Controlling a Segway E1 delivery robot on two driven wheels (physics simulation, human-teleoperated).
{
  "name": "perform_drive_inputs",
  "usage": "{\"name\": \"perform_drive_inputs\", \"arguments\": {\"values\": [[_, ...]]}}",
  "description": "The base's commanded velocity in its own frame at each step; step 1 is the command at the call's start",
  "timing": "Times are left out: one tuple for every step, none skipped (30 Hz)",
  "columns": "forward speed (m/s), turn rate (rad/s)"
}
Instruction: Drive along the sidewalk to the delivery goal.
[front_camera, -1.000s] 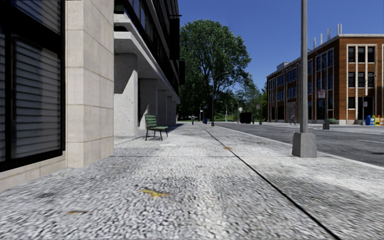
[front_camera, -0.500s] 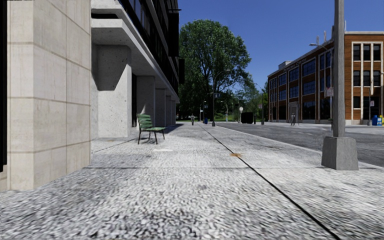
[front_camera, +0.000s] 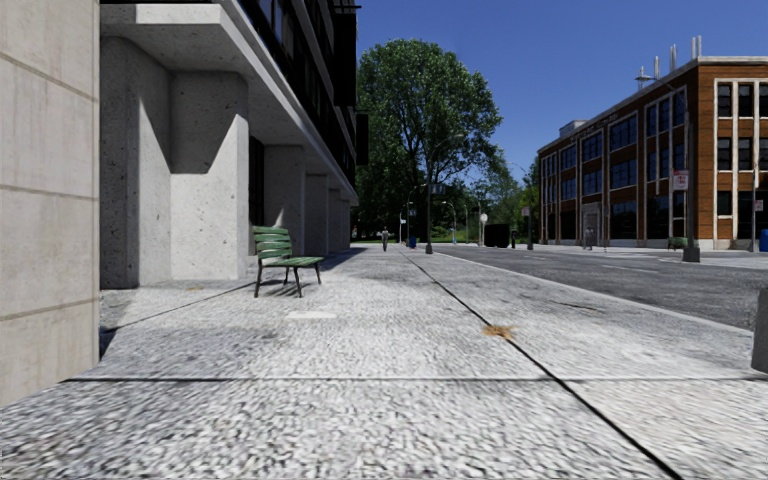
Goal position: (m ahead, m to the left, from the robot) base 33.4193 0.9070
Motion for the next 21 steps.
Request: {"name": "perform_drive_inputs", "arguments": {"values": [[2.00, 0.00], [2.00, 0.00], [2.00, 0.00], [2.00, 0.00], [2.00, 0.00], [2.00, 0.00], [2.00, 0.00], [2.00, 0.00], [2.00, 0.00], [2.00, 0.00], [2.00, 0.00], [2.00, 0.00], [2.00, 0.00], [2.00, 0.00], [2.00, 0.00], [2.00, 0.00], [2.00, 0.00], [2.00, 0.00], [2.00, 0.00], [2.00, 0.00], [2.00, 0.00]]}}
